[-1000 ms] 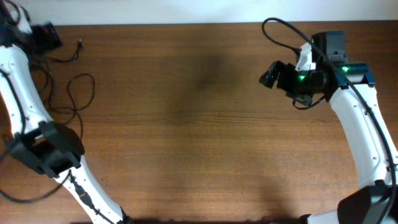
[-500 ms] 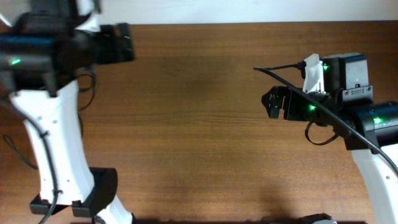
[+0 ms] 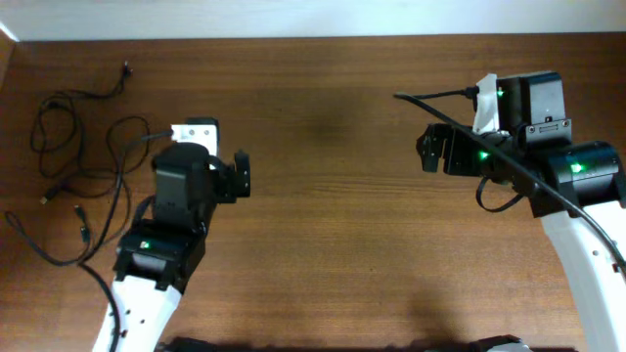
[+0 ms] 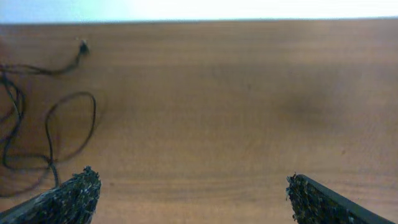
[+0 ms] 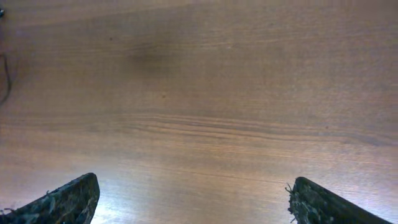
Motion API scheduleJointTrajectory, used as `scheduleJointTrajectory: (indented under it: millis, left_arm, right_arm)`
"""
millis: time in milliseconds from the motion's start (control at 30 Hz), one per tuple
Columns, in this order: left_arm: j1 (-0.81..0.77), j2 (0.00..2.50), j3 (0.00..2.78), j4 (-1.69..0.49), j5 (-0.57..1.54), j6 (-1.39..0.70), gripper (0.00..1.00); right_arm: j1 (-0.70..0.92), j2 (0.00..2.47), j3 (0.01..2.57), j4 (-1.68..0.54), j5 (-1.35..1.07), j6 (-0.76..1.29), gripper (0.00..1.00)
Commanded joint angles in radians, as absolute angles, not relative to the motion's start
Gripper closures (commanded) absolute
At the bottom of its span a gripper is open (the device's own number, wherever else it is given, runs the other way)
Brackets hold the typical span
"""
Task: Untangle cables
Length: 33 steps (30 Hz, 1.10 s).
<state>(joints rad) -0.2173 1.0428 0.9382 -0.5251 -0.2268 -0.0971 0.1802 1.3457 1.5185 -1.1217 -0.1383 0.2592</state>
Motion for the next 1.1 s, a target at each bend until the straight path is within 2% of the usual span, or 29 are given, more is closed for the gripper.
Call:
scheduleJointTrajectory:
  millis: [0, 267, 633, 767, 900, 1067]
  left_arm:
    - [-0.220, 1.097, 0.921, -0.513, -0.213, -0.078, 0.01]
    - [-0.220, 1.214, 0.921, -0.513, -0.213, -0.078, 0.01]
    - [-0.220, 1.219, 0.921, -0.513, -0.213, -0.078, 0.01]
    - [-0.220, 1.219, 0.921, -0.513, -0.213, -0.078, 0.01]
    - [-0.220, 1.219, 0.921, -0.513, -0.213, -0.078, 0.01]
    - [-0.220, 1.219, 0.921, -0.513, -0.213, -0.078, 0.01]
  right_arm:
    - [0.186, 1.344, 1.531, -1.119, -0.111, 0.240, 0.01]
    - [0.231, 1.321, 1.531, -1.104, -0.126, 0.243, 0.01]
    - [0.229, 1.322, 1.528, -1.082, -0.043, 0.239, 0.01]
    - [0.229, 1.217, 1.413, -0.879, 0.014, 0.239, 0.01]
    - [0.136, 0.926, 1.014, -0.499, 0.005, 0.213, 0.01]
    - [0.040, 0.562, 0.580, -0.190, -0.043, 0.214, 0.01]
